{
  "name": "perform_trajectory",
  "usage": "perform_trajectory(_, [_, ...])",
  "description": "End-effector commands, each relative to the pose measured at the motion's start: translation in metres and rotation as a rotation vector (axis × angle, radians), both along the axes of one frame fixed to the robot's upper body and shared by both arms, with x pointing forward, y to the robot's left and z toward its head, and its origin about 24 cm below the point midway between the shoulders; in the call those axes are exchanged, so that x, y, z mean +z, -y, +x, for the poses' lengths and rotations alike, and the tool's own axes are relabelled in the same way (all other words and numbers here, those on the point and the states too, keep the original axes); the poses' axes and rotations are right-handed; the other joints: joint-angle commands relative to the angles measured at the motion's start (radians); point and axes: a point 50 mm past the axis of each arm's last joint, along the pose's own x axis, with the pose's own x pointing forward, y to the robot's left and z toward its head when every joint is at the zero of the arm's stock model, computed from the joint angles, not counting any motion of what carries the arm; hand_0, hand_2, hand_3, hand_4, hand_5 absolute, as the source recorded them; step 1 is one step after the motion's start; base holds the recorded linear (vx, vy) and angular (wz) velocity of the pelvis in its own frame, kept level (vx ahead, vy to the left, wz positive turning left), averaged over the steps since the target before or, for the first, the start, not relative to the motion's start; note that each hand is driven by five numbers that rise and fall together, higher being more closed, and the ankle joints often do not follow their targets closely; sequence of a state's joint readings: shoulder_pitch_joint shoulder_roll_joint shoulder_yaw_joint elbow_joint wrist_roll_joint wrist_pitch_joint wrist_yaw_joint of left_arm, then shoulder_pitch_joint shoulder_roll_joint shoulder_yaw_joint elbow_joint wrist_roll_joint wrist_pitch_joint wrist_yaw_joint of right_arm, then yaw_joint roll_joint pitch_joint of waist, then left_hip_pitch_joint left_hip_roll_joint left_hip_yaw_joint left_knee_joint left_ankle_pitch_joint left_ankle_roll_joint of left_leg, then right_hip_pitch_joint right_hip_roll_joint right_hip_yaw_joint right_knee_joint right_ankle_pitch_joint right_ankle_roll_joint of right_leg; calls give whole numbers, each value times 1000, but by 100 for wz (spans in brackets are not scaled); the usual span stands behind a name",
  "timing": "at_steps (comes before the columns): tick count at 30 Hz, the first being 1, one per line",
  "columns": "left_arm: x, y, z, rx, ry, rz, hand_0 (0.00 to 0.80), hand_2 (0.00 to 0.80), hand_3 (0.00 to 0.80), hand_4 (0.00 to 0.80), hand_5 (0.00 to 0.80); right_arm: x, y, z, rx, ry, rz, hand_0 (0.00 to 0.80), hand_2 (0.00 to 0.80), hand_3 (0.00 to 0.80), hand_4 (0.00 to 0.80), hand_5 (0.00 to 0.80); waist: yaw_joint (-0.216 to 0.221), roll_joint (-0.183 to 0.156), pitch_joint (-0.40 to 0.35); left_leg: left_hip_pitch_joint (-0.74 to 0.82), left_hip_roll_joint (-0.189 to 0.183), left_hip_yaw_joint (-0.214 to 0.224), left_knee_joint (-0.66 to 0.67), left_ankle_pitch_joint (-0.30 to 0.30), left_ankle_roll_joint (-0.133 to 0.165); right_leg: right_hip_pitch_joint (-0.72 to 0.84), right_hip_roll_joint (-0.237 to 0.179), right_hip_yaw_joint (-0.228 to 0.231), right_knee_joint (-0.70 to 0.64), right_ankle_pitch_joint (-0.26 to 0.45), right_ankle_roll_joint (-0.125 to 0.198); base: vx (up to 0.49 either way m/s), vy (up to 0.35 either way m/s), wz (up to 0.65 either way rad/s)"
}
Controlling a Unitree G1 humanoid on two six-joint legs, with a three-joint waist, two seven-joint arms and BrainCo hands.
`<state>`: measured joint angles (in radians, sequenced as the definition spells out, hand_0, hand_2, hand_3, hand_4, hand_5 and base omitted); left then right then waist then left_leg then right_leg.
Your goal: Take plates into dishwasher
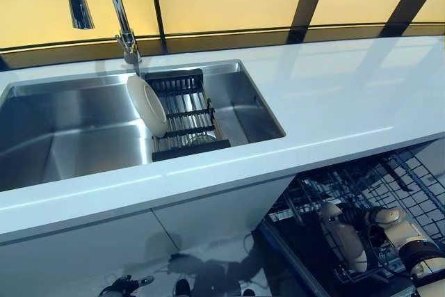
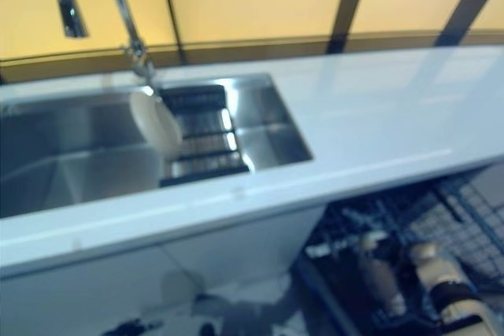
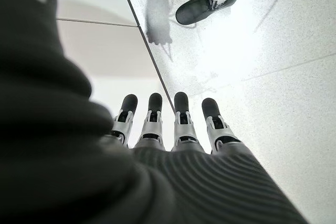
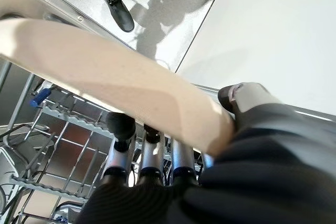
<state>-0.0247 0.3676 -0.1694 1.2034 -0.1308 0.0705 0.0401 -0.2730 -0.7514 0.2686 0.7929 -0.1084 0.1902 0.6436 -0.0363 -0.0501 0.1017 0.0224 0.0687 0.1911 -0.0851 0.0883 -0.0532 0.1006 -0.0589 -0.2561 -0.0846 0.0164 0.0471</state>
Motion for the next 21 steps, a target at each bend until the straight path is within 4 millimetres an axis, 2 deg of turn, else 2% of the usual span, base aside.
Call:
perform_trajectory(1, [3,0,15,-40,32,23,0,0,0,0,0,3,-6,13,38,26,-20,800,800,800,800,800,25,-23,-18,22,-52,35,-2,-69,38,-52,2,32,56,16,55,0,0,0])
perform_trajectory(2, [3,0,15,-40,32,23,0,0,0,0,0,3,-6,12,37,26,-20,800,800,800,800,800,25,-23,-18,22,-51,35,-2,-69,38,-52,2,32,56,16,55,0,0,0])
perform_trajectory(3, [4,-1,15,-38,33,24,0,0,0,0,0,5,-4,13,33,32,-29,242,242,242,242,242,24,-24,-17,23,-51,35,-2,-69,38,-52,2,34,57,16,55,0,0,0])
perform_trajectory(4, [4,-1,15,-37,33,24,0,0,0,0,0,6,-3,13,34,31,-29,169,169,169,169,169,24,-24,-17,23,-51,35,-2,-69,39,-52,2,34,56,17,55,0,0,0])
perform_trajectory(5, [4,-1,15,-35,33,25,0,0,0,0,0,8,-1,13,31,34,-32,0,0,0,0,0,22,-26,-18,23,-51,36,-2,-69,39,-52,2,36,56,17,55,0,0,0])
perform_trajectory(13, [6,-5,17,-22,36,32,0,0,0,0,0,28,6,19,26,54,-30,0,0,0,0,0,12,-36,-12,26,-47,40,-2,-68,39,-55,4,43,61,20,56,0,0,0])
perform_trajectory(17, [8,-10,17,-12,36,41,0,0,0,0,0,45,12,23,31,62,-31,0,0,0,0,0,3,-46,-8,30,-44,44,-2,-67,38,-54,6,48,61,24,56,0,0,0])
perform_trajectory(21, [10,-16,17,2,39,55,0,0,0,0,0,73,35,20,4,51,-59,0,0,0,0,0,-6,-60,-6,32,-40,47,-2,-66,37,-52,10,53,59,29,56,0,0,0])
